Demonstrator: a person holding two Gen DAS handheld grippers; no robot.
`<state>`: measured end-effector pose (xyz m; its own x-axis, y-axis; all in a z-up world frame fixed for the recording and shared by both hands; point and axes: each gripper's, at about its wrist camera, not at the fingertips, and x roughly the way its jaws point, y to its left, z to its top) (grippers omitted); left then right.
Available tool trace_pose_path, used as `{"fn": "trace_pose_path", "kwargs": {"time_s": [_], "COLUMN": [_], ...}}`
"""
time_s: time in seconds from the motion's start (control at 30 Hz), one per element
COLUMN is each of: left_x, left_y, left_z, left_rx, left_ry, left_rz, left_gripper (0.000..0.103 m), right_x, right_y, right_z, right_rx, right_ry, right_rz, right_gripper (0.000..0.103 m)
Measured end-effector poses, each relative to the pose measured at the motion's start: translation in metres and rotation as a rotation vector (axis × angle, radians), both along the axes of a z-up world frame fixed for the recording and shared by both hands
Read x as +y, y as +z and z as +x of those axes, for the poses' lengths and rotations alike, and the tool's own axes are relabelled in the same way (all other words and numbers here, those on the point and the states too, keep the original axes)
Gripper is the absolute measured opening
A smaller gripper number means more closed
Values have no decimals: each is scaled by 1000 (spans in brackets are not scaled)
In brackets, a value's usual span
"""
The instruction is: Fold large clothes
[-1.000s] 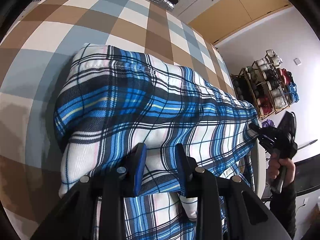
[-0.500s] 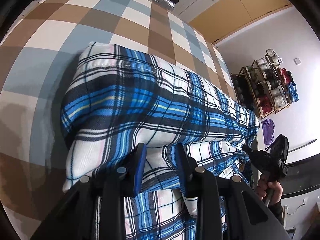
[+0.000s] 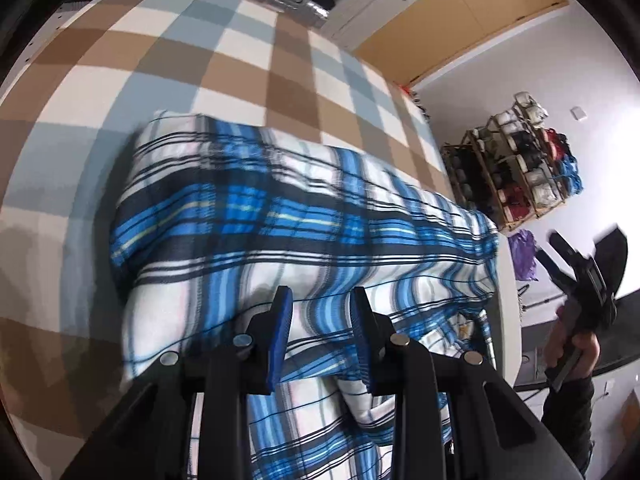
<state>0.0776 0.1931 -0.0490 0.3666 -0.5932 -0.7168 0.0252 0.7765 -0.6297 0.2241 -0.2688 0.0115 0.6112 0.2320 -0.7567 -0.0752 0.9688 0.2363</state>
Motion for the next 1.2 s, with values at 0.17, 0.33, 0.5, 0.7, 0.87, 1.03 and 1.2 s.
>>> {"fn": "trace_pose_path", "kwargs": {"time_s": [0.17,0.33,0.5,0.7,0.87,1.03,1.2], "left_x": [1,12,11,-2,-6,2,9], "left_y": [-7,-20,-11,11,-1,-12,8], "left_z": [8,16,10,6,16,27,18], "left_rx": [21,72,46,-63,-38,19,-31], "left_ry": [11,23,34,-4,6,37,62], "left_rz": [-8,-50,-5,-47,-10,-29,-44], "left_gripper": [23,23,24,24,24,24,24], "right_x": [68,59,63,141,198,193,188], "right_y": [-61,-133,-110,-63,-105,-138,-110], "right_z": [26,27,33,19,29,43,55], "right_rx": [131,260,251,165,240,304,316], "right_ry": [154,165,133,309,330,277,269], "right_rz": [-396,-482,-459,-222,-324,-323,-200], "right_gripper": [99,98,94,96,96,103,95]}}
